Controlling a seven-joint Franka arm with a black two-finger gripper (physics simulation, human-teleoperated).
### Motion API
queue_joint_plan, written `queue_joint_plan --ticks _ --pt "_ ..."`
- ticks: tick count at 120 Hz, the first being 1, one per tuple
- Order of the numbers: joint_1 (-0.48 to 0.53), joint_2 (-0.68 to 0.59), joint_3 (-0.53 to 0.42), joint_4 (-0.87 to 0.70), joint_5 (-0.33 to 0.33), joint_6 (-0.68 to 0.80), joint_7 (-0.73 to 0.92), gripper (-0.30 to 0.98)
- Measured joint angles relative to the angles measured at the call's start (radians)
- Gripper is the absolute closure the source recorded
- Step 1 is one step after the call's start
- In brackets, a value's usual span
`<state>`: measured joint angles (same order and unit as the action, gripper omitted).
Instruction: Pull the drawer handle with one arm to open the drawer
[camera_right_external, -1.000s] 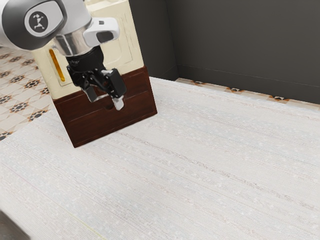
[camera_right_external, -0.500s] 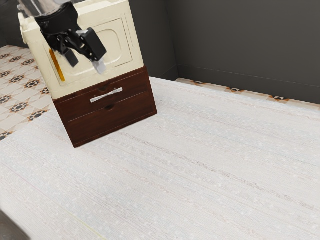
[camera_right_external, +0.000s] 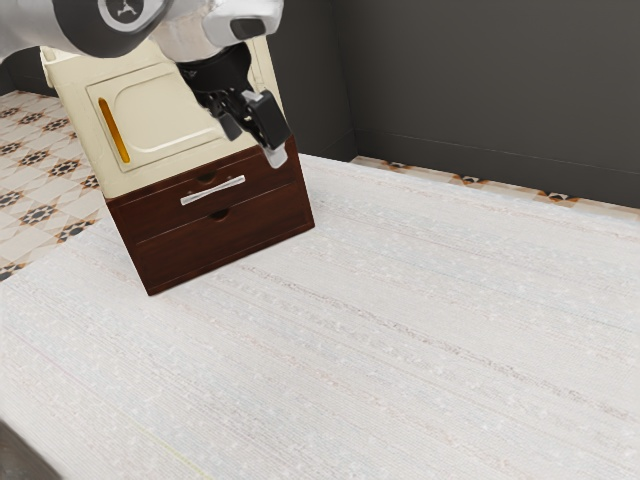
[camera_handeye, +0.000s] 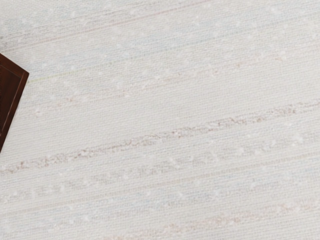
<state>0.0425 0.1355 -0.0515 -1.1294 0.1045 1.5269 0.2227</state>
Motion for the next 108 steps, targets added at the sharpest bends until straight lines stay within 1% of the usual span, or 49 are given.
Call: queue_joint_plan --ticks 26,38,57,72,86,108 --pt "-0.011 0.057 -0.006 -0.002 0.026 0.025 0.068 0.0" --pt "-0.025 0.064 -0.008 -0.034 0.028 0.03 0.091 0.0" --pt "-0.026 0.037 -0.003 -0.139 0.033 0.049 0.122 0.0" --pt "-0.016 0.032 0.002 -0.194 0.059 0.082 0.143 0.0" --pt "0.002 0.034 0.002 -0.207 0.095 0.101 0.163 0.0" --pt "0.039 0.046 0.003 -0.209 0.114 0.123 0.197 0.0"
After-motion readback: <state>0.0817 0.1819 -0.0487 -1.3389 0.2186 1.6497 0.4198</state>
